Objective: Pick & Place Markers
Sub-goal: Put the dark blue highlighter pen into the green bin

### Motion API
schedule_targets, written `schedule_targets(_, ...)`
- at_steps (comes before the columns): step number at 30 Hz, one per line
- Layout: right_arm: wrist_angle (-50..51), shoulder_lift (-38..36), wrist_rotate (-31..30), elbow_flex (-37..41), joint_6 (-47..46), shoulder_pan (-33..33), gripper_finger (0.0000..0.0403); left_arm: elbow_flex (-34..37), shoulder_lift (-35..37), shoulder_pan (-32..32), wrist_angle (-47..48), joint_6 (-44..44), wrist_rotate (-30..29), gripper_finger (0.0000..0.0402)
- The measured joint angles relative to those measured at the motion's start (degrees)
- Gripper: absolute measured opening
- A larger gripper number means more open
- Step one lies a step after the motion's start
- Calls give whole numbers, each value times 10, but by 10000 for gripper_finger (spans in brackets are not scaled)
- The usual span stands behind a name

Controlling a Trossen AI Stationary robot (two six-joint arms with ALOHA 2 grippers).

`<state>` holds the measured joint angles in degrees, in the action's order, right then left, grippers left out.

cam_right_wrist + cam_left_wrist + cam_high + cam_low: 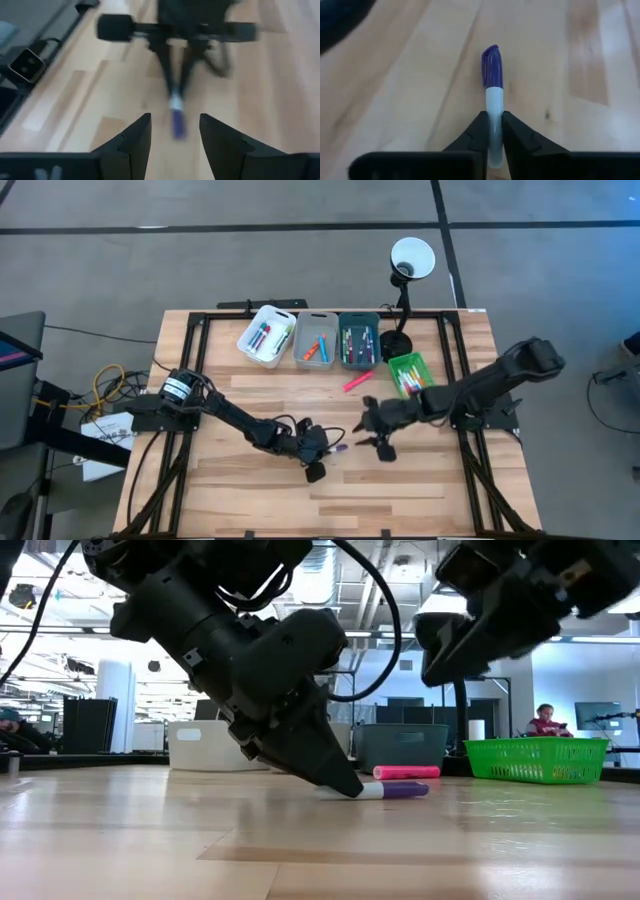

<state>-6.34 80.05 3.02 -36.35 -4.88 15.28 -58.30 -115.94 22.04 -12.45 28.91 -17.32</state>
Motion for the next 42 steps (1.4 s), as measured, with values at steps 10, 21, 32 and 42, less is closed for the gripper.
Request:
schedule_targets(10, -154, 166, -38, 16, -22, 17, 136, 1, 3, -2, -13, -15, -26, 41)
schedule_targets(21, -168, 204, -74, -3, 10, 11, 119, 1, 16, -6, -21, -21, -28, 40)
schedule_targets(32, -167, 203, -75, -3, 21, 10, 58, 0, 18, -19, -26, -24, -24, 47)
schedule_targets(42, -117, 188, -94, -3, 16, 11, 60, -1, 19, -32, -30, -34, -32, 91)
